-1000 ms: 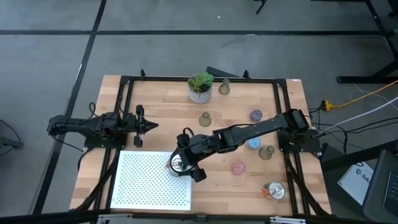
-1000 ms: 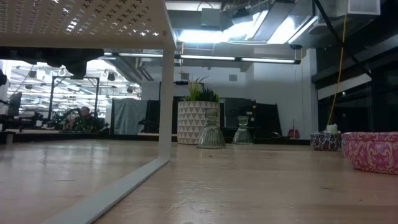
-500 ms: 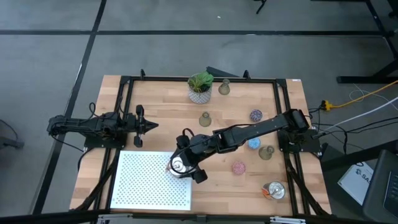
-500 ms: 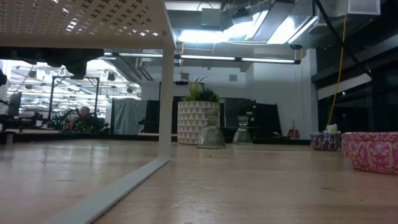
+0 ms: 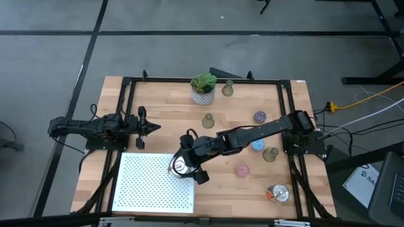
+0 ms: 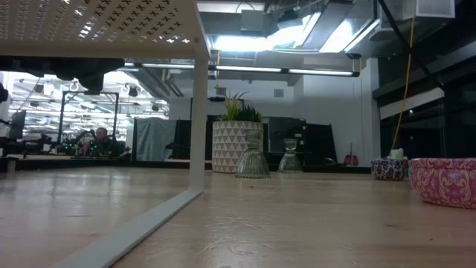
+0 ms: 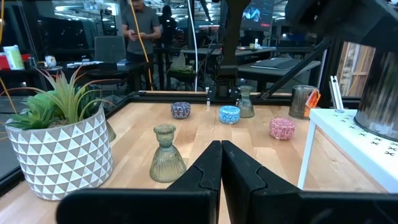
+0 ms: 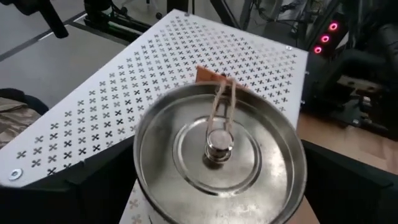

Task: Pick & Place candle stick holders
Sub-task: Put the top silver scented candle on the shelf

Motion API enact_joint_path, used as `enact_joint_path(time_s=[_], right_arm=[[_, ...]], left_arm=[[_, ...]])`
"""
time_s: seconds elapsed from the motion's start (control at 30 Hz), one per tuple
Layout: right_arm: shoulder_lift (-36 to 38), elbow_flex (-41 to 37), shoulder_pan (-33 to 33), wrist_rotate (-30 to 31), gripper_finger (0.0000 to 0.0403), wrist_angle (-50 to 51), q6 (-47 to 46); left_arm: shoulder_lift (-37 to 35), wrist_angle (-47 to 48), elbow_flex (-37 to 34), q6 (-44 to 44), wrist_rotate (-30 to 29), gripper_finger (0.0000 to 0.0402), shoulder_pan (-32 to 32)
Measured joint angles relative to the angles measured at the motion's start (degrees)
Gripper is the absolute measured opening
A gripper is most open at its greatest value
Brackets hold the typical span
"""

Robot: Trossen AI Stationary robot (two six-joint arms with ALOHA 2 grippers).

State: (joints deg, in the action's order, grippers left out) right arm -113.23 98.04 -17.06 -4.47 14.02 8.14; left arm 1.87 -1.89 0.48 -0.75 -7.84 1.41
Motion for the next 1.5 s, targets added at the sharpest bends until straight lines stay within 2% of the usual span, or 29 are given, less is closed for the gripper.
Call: enact_joint_path(time_s=[0.3, 0.67, 1.03, 1.27, 1.5], right_arm=[[0.4, 0.0, 0.0, 0.0, 0.04, 0.3, -1.3], [4.7, 0.0, 0.0, 1.9, 0.04, 1.8, -1.7], [11.7, 0.0, -0.2, 4.3, 0.04, 15.7, -1.6], [12.2, 0.0, -0.2, 4.5, 0.04, 22.9, 8.1], [12.2, -2.4, -0.8, 7.8, 0.04, 27.2, 4.3]], left_arm=[[0.0, 0.0, 0.0, 0.0, 0.0, 0.0004, 0.0], [0.0, 0.0, 0.0, 0.0, 0.0, 0.0004, 0.0], [0.0, 0.0, 0.0, 0.0, 0.0, 0.0004, 0.0], [0.0, 0.0, 0.0, 0.0, 0.0, 0.0004, 0.0], [0.0, 0.0, 0.0, 0.0, 0.0, 0.0004, 0.0]])
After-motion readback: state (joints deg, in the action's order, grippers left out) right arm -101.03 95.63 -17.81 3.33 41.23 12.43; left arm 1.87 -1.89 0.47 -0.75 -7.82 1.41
